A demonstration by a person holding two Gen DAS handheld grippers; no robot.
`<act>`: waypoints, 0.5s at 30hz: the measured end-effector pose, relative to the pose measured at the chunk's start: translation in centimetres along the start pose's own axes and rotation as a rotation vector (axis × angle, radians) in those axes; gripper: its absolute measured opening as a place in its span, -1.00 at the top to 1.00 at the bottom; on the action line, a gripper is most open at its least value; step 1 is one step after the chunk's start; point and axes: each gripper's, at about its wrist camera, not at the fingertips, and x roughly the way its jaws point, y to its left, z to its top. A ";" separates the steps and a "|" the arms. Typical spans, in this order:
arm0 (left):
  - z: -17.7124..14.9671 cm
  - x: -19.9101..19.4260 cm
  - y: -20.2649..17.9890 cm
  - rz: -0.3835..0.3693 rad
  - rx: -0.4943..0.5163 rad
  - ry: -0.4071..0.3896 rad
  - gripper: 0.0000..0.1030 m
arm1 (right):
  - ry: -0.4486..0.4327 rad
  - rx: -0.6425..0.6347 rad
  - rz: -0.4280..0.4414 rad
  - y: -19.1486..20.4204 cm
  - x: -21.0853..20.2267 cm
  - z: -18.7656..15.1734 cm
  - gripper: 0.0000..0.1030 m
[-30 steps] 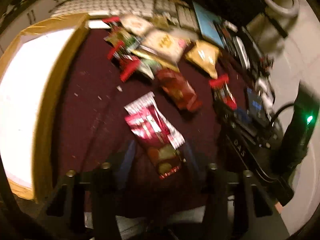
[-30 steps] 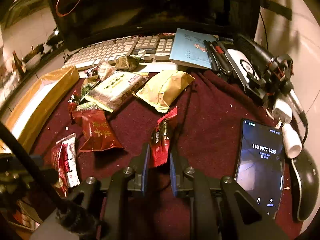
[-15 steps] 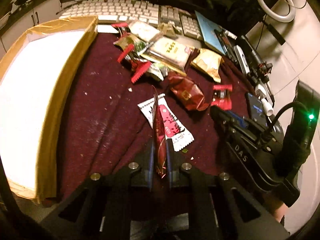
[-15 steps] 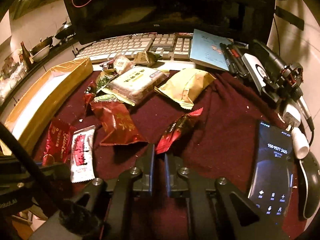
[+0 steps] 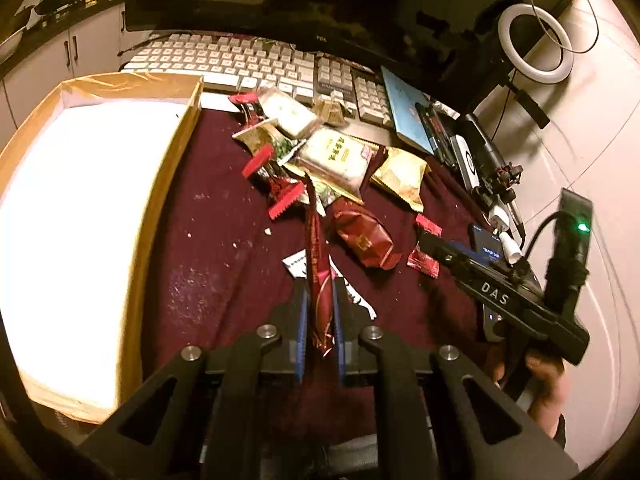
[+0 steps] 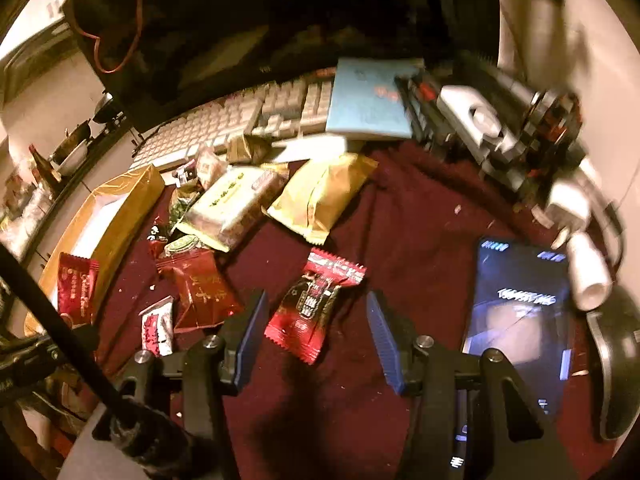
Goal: Organize snacks
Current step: 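Carry both candies into the cardboard tray and open both grippers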
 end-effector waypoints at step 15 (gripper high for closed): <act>1.7 -5.0 8.5 0.111 -0.151 -0.130 0.76 | -0.117 -0.103 -0.026 3.8 -2.4 0.7 0.52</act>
